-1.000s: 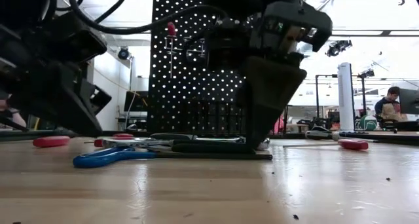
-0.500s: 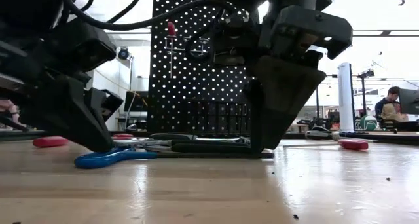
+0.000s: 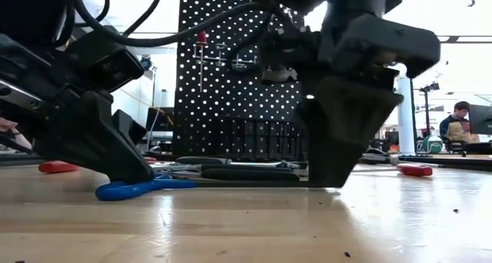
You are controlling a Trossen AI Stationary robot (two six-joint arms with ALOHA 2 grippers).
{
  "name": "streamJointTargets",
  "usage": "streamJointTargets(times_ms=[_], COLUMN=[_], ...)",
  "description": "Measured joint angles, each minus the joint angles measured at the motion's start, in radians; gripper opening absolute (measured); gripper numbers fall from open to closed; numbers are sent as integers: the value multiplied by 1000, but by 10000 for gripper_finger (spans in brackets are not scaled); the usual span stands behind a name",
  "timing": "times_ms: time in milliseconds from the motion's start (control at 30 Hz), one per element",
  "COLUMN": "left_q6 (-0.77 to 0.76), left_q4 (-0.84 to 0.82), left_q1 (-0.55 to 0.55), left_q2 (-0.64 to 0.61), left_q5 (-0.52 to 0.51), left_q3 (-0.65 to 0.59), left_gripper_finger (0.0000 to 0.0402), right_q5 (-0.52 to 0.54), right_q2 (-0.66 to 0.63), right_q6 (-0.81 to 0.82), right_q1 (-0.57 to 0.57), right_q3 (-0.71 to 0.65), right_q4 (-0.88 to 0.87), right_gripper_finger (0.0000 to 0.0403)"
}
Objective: Hang tools onto peg board
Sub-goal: Hang the blue pick tool on the peg board
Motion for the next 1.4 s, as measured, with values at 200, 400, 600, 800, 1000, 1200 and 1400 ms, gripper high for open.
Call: streamJointTargets(times_ms=[200, 400, 600, 800, 1000, 1200, 1400], left_q6=[-11, -13, -12, 12, 59, 67, 76], left_q4=[13, 22, 74, 46, -43, -236, -381], left_q1=[-1, -1, 1, 14, 24, 34, 42], left_q2=[2, 2, 6, -36, -169, -349, -497], left_q5=[3, -5, -27, -7, 7, -9, -43], left_q3=[-4, -5, -11, -11, -17, -14, -12], left_gripper_finger=[0, 0, 0, 0, 0, 0, 0], right_q5=[85, 114, 106, 61, 22, 20, 28], right_q2=[-8, 30, 31, 28, -48, -81, -124], right_q6=[77, 73, 116, 118, 125, 110, 122], right_q1=[31, 54, 61, 34, 12, 9, 9], right_q3=[-76, -110, -111, -109, -96, -41, -21], right_q4=[54, 78, 88, 75, -9, -96, -95], right_gripper_finger=[166, 30, 4, 2, 0, 0, 0])
